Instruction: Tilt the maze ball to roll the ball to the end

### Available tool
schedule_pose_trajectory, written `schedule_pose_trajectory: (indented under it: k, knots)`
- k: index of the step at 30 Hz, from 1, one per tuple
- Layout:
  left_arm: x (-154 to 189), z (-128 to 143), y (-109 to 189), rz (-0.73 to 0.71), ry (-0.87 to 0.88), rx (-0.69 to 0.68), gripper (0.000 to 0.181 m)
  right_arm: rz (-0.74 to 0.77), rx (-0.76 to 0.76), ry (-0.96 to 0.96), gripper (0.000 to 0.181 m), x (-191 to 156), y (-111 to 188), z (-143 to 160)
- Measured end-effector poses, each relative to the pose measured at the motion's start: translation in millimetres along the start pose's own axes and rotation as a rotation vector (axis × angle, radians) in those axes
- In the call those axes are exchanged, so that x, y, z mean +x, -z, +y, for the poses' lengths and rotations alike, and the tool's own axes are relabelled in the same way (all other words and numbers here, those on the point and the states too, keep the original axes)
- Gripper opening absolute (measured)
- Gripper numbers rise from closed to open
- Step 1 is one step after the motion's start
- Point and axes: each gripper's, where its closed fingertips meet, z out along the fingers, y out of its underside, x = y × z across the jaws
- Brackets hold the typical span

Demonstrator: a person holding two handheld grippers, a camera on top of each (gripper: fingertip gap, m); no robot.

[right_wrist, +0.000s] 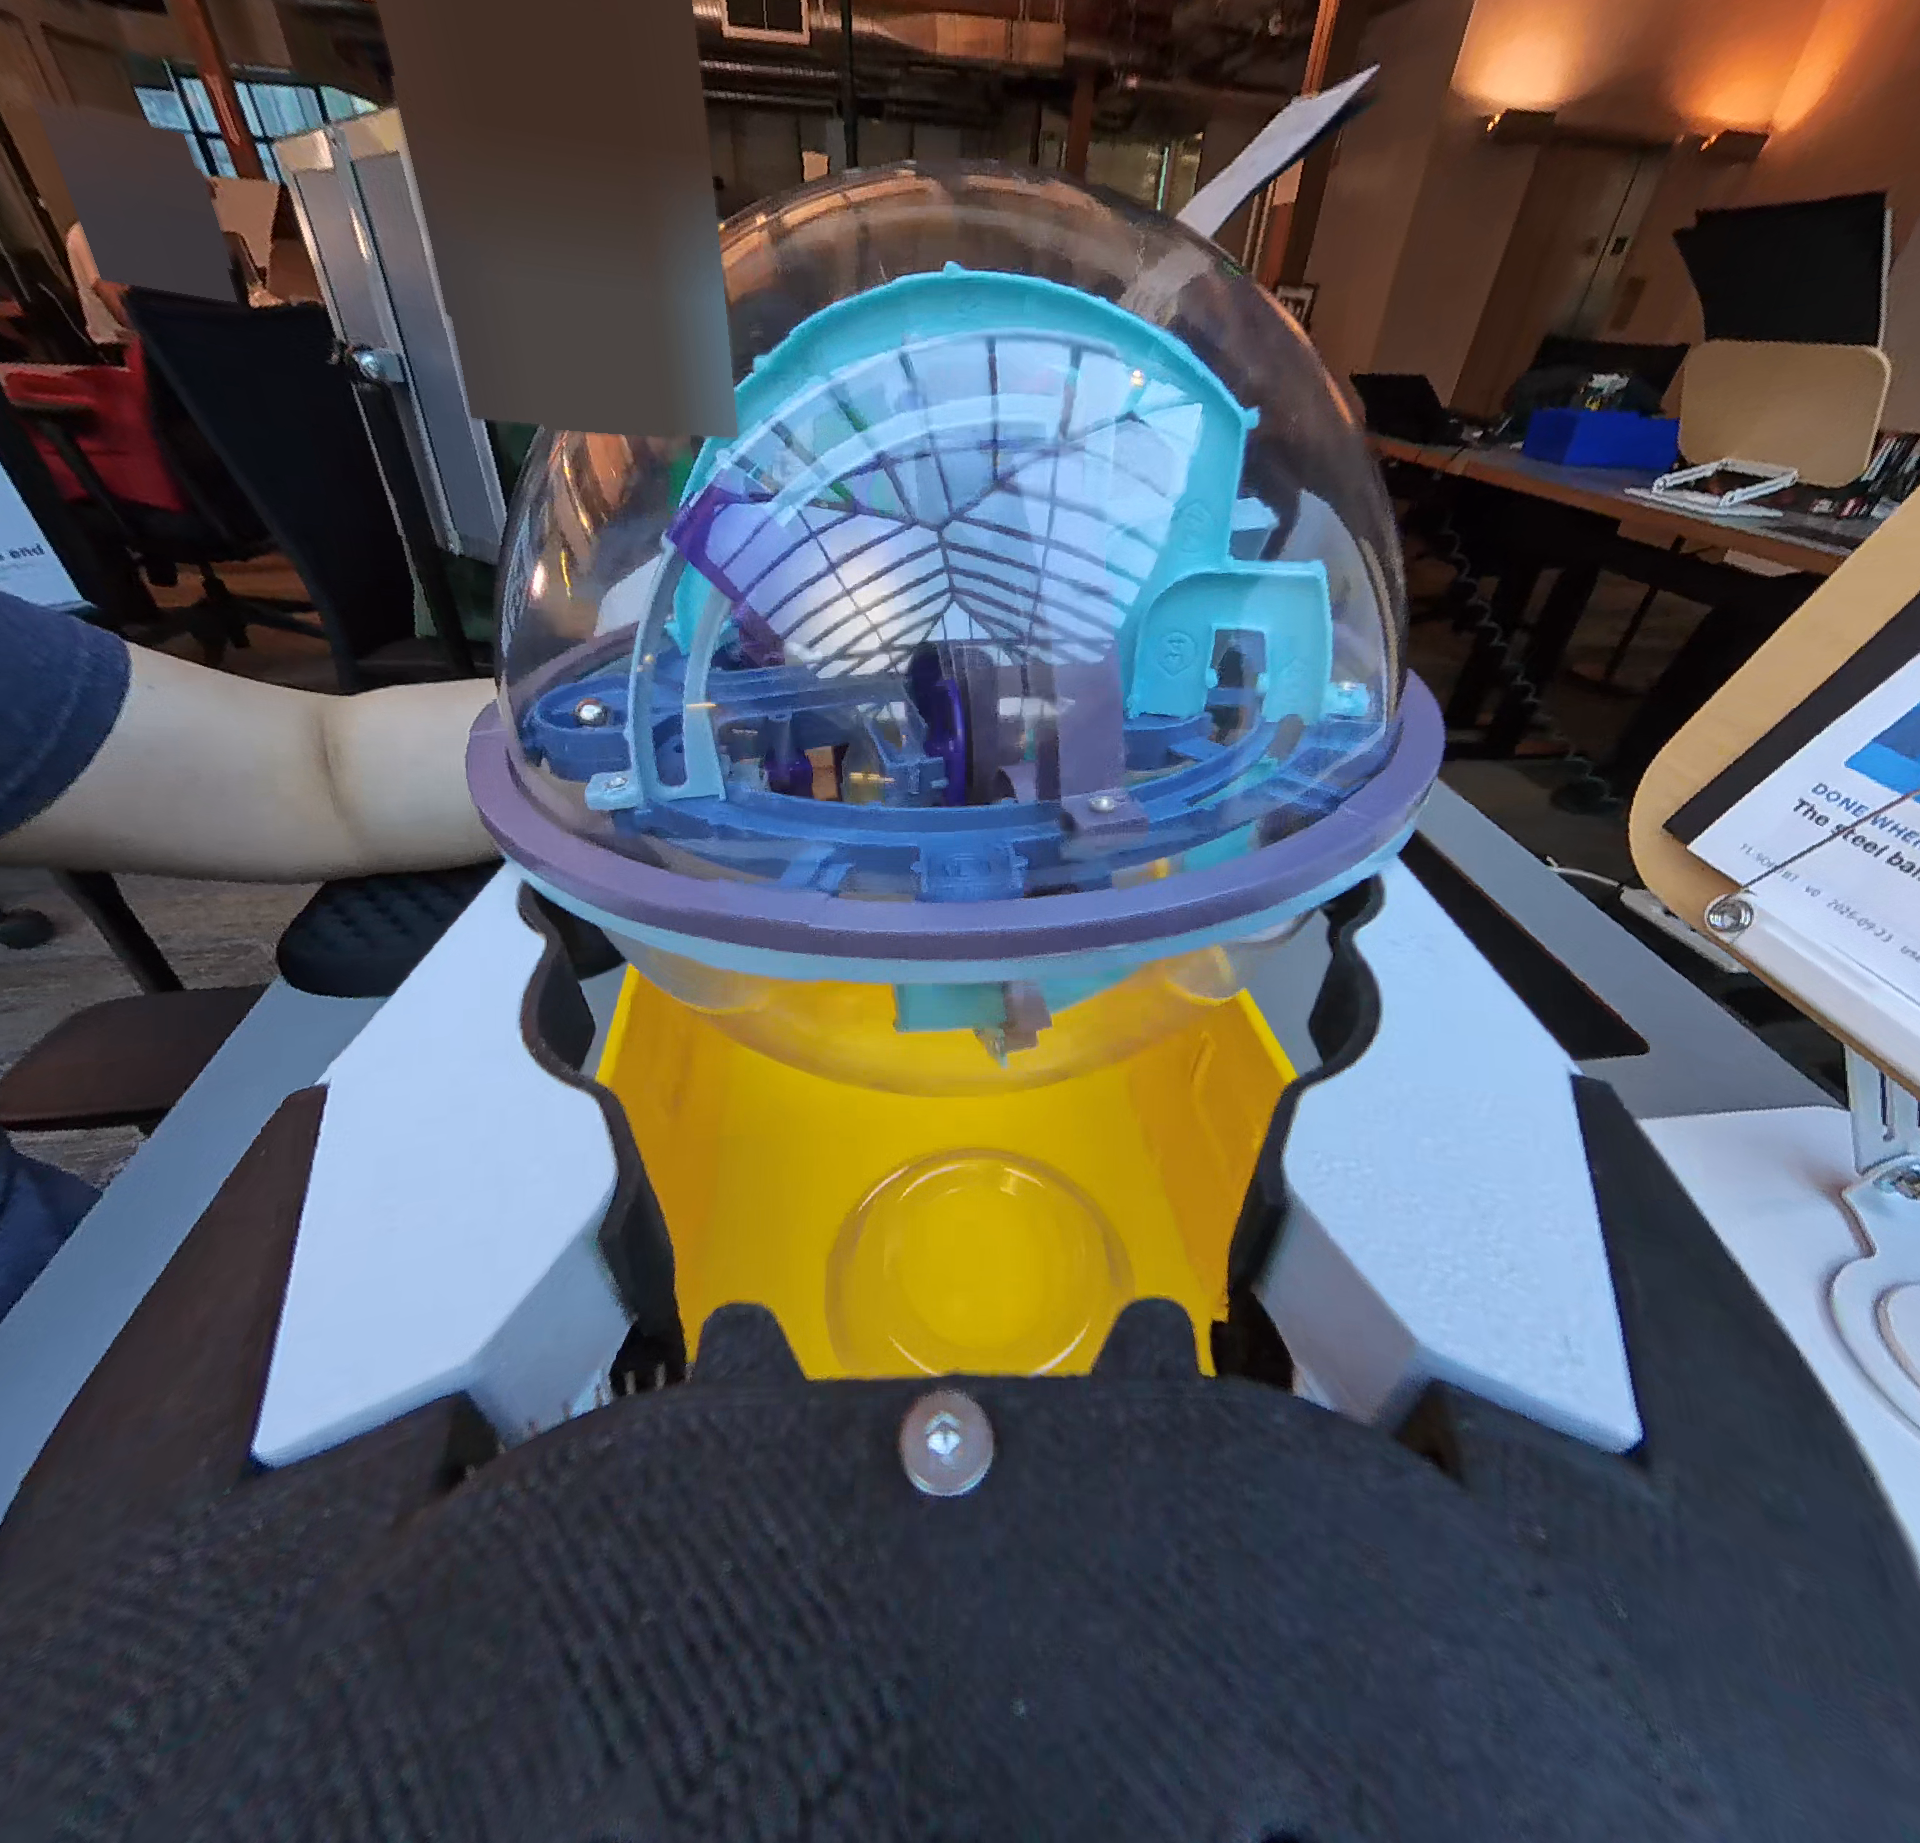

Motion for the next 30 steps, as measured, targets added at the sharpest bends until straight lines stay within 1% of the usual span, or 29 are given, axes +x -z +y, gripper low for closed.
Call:
schedule_pose_trajectory:
  k: [4, 10, 15, 19, 23, 27, 30]
  knots:
    - [6.2, -10.0, -5.4, -0.003, 0.005, 0.033, 0.136, -0.011, 0.077, -0.002, 0.149, -5.3, -3.9, -15.8]
    - [7.9, -22.7, -5.5, -0.024, -0.003, 0.082, 0.136, 0.017, 0.128, 0.014, 0.153, -6.7, -6.9, -28.9]
    - [13.0, -36.2, -2.6, -0.024, -0.019, 0.133, 0.136, 0.025, 0.2, 0.026, 0.153, -12.9, -6.9, -41.1]
    - [16.1, -45.7, 0.2, -0.034, -0.037, 0.165, 0.136, 0.068, 0.23, 0.071, 0.153, -16.5, -8.2, -46.8]
    - [18.7, -49.8, 1.7, -0.031, -0.028, 0.176, 0.135, 0.088, 0.28, 0.075, 0.153, -19.6, -7.0, -54.2]
    - [20.5, -51.2, 1.9, -0.036, -0.031, 0.177, 0.135, 0.1, 0.296, 0.075, 0.153, -21.3, -6.5, -55.6]
    - [20.8, -52.3, 2.3, -0.047, -0.044, 0.171, 0.131, 0.135, 0.311, 0.105, 0.154, -20.6, -4.8, -57.0]
